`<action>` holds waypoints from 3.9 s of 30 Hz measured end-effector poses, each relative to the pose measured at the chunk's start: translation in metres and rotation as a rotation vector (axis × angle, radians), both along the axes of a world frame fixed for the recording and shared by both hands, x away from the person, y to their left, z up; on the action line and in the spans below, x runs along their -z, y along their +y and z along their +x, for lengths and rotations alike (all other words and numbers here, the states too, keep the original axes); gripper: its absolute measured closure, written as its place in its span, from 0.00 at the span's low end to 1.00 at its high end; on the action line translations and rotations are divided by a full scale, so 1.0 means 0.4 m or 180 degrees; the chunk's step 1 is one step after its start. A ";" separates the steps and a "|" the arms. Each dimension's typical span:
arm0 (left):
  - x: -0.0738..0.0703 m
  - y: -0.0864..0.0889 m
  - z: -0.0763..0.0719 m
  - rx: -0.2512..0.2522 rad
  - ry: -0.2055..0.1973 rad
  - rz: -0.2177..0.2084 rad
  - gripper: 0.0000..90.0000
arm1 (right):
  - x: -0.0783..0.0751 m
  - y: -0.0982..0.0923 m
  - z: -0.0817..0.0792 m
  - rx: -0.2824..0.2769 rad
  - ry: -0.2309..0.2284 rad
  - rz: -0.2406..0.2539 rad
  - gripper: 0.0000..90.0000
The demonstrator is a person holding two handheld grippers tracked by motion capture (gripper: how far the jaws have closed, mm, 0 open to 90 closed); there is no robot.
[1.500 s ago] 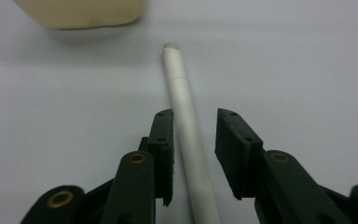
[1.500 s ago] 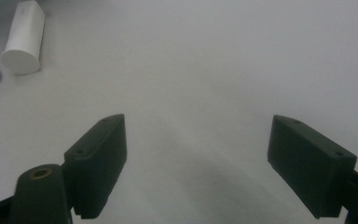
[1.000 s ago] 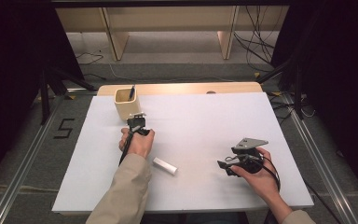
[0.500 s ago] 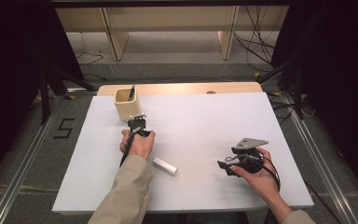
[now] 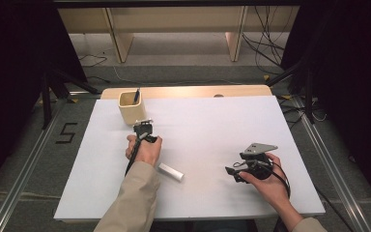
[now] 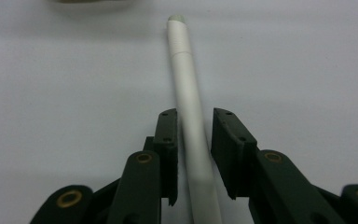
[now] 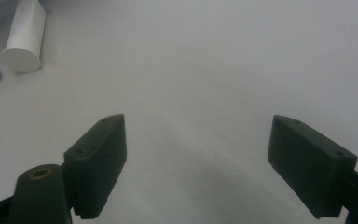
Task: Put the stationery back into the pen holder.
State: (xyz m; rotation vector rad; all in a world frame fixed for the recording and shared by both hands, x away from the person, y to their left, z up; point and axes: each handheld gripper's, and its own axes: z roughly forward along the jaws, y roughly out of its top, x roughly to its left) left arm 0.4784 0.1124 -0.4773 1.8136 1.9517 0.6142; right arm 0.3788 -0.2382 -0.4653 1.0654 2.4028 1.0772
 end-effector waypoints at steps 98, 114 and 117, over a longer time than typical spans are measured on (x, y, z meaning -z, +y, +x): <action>0.008 -0.025 -0.014 0.0026 -0.0138 0.0224 0.87 | 0.000 0.000 -0.001 -0.0020 -0.0002 -0.0007 0.22; 0.003 -0.021 -0.020 0.0257 -0.0127 0.0355 0.87 | 0.000 0.000 0.000 -0.0021 -0.0004 -0.0007 0.22; 0.000 -0.021 -0.022 0.0316 -0.0173 0.0349 0.87 | 0.000 0.000 -0.001 -0.0016 -0.0003 -0.0002 0.22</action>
